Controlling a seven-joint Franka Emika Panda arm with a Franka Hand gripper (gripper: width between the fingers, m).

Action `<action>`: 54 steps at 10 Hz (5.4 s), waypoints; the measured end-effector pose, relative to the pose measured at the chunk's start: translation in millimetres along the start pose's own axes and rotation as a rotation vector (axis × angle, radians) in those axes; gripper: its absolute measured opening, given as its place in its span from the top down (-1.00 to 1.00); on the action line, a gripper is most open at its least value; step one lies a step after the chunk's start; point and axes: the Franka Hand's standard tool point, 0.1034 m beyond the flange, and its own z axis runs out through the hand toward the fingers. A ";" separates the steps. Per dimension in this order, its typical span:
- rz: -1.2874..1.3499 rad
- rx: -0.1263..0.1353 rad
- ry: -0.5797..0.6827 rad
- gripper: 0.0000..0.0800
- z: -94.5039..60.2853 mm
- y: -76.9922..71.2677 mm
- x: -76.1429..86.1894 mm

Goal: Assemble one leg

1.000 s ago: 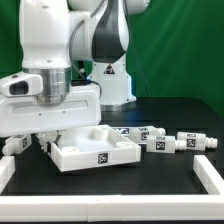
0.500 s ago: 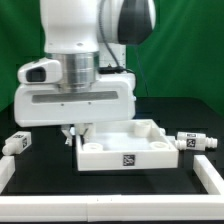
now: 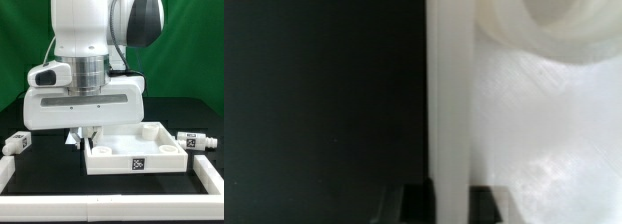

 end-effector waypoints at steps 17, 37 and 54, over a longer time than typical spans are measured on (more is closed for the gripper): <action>0.151 0.042 -0.022 0.88 50.9 -32.8 35.4; 0.537 0.065 -0.467 -0.62 -21.9 -106.8 -43.0; 0.827 0.135 -0.607 -0.62 -11.8 -116.8 -78.6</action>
Offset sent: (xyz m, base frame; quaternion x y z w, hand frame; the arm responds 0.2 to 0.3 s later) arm 0.0372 0.0260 -0.0326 -0.0201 0.0052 0.0238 0.9995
